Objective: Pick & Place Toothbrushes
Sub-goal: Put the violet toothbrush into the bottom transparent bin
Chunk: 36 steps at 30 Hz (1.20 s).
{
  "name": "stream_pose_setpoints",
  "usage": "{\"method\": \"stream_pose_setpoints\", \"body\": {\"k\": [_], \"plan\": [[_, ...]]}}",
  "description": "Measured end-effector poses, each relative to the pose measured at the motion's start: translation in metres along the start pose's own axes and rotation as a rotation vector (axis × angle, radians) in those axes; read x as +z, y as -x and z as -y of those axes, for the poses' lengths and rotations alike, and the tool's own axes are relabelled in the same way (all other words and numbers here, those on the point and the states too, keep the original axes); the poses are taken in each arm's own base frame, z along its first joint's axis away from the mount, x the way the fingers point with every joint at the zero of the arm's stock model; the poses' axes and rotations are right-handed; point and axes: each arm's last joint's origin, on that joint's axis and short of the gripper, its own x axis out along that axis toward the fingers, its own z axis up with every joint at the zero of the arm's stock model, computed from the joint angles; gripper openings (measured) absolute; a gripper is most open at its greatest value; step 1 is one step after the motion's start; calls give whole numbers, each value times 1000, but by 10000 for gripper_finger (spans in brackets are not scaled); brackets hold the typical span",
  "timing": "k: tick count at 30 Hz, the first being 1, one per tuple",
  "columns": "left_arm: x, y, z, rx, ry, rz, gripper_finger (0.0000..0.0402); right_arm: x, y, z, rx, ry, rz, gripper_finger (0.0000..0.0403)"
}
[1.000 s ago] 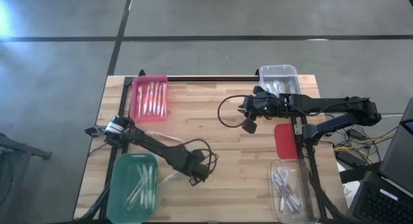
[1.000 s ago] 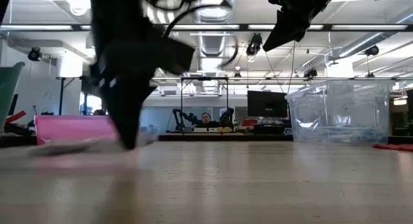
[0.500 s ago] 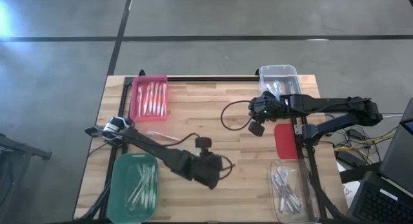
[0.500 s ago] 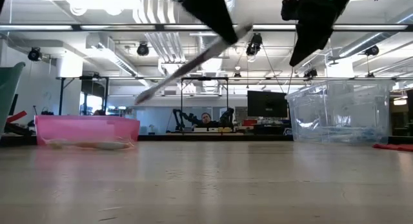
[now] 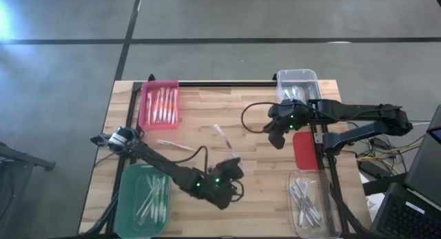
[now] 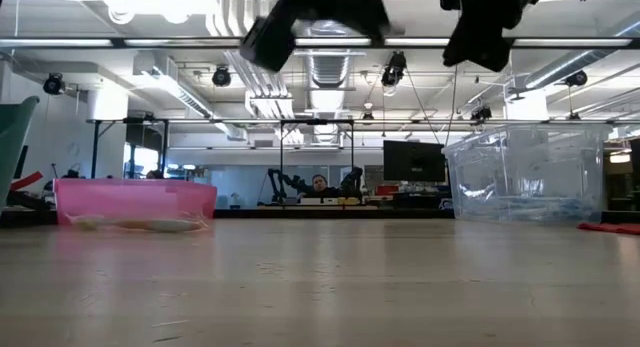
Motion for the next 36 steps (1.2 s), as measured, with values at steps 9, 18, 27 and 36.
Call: {"method": "stream_pose_setpoints", "body": {"k": [9, 18, 27, 36], "plan": [[-12, -33, 27, -16, -576, -69, 20, 12, 5, -13, 190, -3, 105, 81], [-20, -51, 16, 18, -517, -94, 21, 24, 9, -24, 277, 40, 260, 113], [-18, -51, -7, 73, -539, -50, 22, 32, 7, -27, 305, 39, 336, 169], [-19, -51, -26, 121, -537, -23, 22, 33, 1, -28, 299, 38, 324, 202]]}}
